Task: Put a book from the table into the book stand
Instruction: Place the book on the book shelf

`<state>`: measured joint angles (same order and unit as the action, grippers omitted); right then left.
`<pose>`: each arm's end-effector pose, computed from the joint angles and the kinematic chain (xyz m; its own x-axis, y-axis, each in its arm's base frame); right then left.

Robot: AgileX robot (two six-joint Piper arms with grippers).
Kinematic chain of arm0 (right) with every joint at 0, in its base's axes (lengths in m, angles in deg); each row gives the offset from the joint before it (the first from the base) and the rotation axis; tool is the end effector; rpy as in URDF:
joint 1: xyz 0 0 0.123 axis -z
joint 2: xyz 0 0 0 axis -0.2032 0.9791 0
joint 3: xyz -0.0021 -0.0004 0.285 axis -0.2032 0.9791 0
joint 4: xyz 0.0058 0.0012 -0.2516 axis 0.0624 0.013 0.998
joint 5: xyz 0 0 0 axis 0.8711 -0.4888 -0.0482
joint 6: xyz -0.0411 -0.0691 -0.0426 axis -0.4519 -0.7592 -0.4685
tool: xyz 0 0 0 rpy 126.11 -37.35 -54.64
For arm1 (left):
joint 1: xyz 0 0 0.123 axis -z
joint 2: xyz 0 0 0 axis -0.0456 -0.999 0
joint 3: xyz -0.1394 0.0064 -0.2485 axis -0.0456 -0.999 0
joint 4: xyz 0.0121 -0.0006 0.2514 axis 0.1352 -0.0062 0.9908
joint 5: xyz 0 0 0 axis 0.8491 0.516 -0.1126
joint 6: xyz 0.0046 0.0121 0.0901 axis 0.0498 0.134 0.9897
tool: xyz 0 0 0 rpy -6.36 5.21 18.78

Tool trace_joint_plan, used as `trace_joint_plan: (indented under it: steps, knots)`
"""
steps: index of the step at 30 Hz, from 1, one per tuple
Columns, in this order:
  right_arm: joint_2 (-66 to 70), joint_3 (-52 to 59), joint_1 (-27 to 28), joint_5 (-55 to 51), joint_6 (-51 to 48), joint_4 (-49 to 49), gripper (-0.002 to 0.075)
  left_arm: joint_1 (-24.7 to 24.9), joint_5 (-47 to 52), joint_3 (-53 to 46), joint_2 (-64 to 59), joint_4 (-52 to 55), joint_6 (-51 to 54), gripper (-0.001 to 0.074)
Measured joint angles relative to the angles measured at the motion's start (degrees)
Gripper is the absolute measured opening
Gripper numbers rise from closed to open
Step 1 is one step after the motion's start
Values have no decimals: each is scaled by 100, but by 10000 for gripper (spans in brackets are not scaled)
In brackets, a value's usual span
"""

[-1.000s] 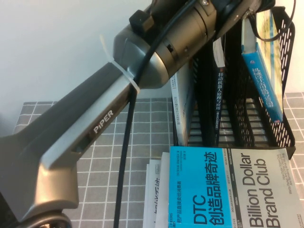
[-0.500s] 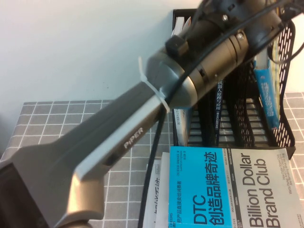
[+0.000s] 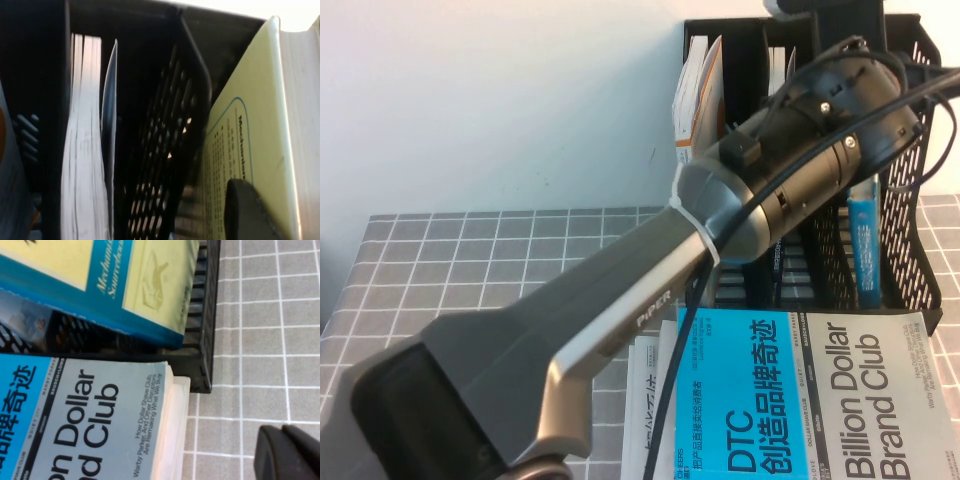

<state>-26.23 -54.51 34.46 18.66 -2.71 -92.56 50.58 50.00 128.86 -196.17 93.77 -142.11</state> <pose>0.1807 -0.0311 0.2855 -0.6516 0.0957 -0.7525 -0.0698 0.9802 0.1851 0.3396 -0.3937 0.3809 -0.4530 -0.2619 -0.8522 0.3101 0.8499 -0.4260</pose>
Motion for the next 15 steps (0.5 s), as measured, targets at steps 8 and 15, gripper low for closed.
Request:
trace_joint_plan:
  steps: [8,15]
  knots:
    - [0,0,0,-32,-176,-121,-5,0,-200,0,-236,-35,85,193]
    - [0,0,0,-299,-287,-194,-5,-157,-530,52,-308,-187,143,262]
